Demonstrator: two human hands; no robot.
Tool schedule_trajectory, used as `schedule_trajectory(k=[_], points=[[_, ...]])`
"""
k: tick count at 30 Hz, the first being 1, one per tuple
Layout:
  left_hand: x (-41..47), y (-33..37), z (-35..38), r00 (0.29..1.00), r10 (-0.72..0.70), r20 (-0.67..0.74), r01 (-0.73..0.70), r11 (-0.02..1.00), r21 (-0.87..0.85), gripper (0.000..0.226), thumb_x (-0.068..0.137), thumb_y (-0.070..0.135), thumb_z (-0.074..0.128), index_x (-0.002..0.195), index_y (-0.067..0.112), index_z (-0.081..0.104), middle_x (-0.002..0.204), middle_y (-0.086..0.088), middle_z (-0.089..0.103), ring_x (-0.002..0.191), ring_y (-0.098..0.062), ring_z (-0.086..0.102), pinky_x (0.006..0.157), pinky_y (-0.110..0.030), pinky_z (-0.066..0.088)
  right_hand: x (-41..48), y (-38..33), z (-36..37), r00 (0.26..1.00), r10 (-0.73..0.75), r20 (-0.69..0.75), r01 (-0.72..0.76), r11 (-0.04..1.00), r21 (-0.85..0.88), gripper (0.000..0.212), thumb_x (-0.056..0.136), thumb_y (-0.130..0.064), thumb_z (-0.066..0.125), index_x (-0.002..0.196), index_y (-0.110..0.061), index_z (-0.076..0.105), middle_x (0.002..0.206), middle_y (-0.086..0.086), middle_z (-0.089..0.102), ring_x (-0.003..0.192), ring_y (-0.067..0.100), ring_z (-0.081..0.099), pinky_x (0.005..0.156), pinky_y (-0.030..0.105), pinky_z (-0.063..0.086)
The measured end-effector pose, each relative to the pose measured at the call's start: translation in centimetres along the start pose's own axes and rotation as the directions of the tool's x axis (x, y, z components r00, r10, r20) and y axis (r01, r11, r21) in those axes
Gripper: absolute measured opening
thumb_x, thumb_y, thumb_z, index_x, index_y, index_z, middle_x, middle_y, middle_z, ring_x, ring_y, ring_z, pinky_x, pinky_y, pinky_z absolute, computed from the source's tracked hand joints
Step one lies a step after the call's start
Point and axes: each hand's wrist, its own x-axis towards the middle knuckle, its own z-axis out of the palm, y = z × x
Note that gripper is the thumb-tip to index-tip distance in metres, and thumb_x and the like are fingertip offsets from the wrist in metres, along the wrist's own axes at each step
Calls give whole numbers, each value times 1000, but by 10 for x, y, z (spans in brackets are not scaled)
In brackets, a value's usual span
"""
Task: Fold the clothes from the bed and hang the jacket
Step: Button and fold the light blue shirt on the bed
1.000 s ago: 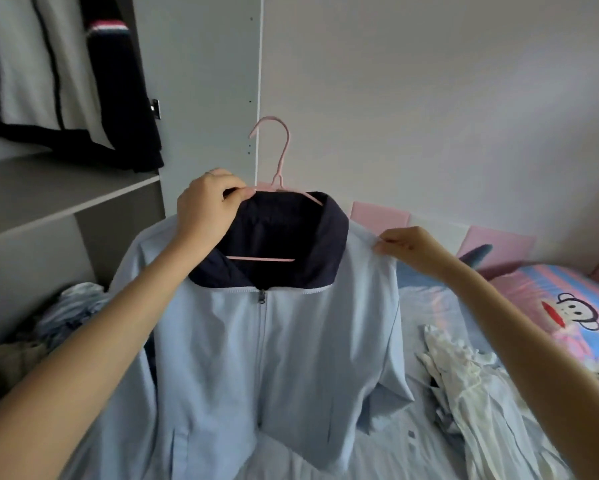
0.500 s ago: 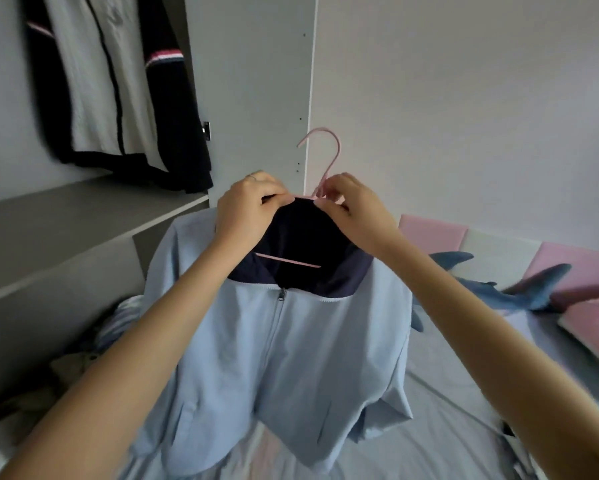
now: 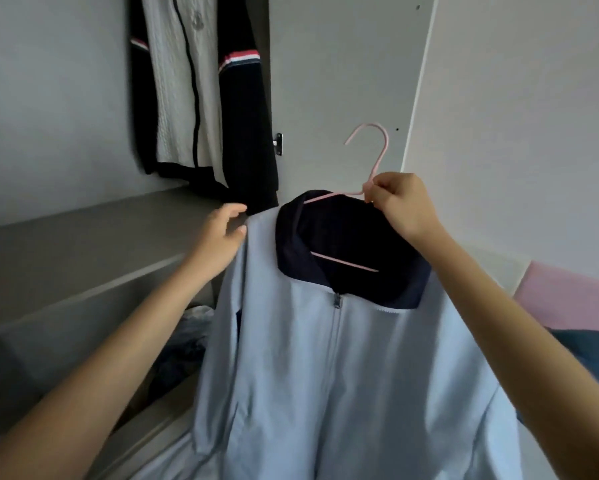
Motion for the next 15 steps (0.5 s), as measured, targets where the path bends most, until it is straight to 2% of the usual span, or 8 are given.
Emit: schedule_trajectory(k=[2, 4, 6, 8, 9, 11, 14, 15], points=[[19, -14, 25, 989, -85, 125, 89, 996, -30, 48, 90, 2, 57, 134, 12, 40, 124, -2, 46, 117, -12, 44, 92, -24, 33, 32, 23, 4, 1000, -19, 14, 19, 1000, -15, 32, 92, -25, 52, 63, -14, 58, 53, -2, 49, 52, 15, 43, 56, 31, 34], [34, -33, 46, 985, -138, 105, 138, 990, 7, 52, 87, -2, 60, 130, 14, 37, 110, -1, 52, 106, -14, 51, 88, -29, 40, 60, 44, 6, 999, -29, 40, 30, 999, -28, 33, 93, -27, 51, 67, -8, 58, 52, 0, 46, 52, 16, 41, 55, 31, 33], [41, -55, 55, 975, -221, 27, 217, 971, 101, 37, 86, -6, 57, 108, 22, 46, 85, 1, 57, 80, -16, 62, 79, -36, 47, 82, 66, 5, 998, -41, 46, 40, 999, 6, 35, 91, -31, 51, 67, -7, 56, 52, -1, 44, 52, 16, 40, 56, 32, 33], [40, -74, 55, 966, -258, 9, 253, 953, 167, 40, 85, -11, 51, 87, 29, 53, 73, 1, 56, 68, -21, 63, 72, -38, 48, 92, 80, 7, 997, -58, 53, 55, 997, 58, 34, 88, -37, 50, 62, -16, 55, 50, -5, 44, 52, 12, 40, 57, 31, 34], [51, -80, 64, 966, -258, -19, 256, 943, 211, 36, 85, -11, 51, 86, 25, 58, 75, -1, 57, 73, -25, 63, 73, -39, 48, 105, 93, 11, 994, -74, 84, 66, 994, 92, 33, 87, -39, 49, 60, -21, 53, 50, -7, 46, 52, 10, 41, 57, 32, 34], [57, -73, 64, 976, -210, -58, 217, 951, 220, 21, 86, -3, 58, 101, 11, 62, 91, -6, 58, 88, -25, 60, 82, -37, 47, 104, 95, 21, 982, -123, 141, 111, 990, 91, 31, 87, -42, 48, 60, -27, 53, 53, -8, 52, 53, 10, 44, 59, 33, 36], [76, -40, 63, 998, 45, -53, -34, 979, 199, 38, 86, 7, 67, 122, 8, 57, 117, -4, 52, 108, -12, 51, 95, -13, 36, 102, 94, 41, 961, -183, 208, 158, 979, 130, 29, 87, -43, 50, 64, -28, 55, 61, -2, 60, 58, 15, 51, 62, 34, 40], [82, -27, 62, 988, 149, -34, -138, 967, 212, 42, 85, 11, 68, 126, 9, 56, 121, -2, 50, 111, -9, 49, 97, -10, 33, 101, 92, 47, 958, -195, 211, 170, 977, 131, 27, 88, -42, 52, 65, -28, 56, 63, -1, 61, 60, 17, 53, 63, 34, 41]])
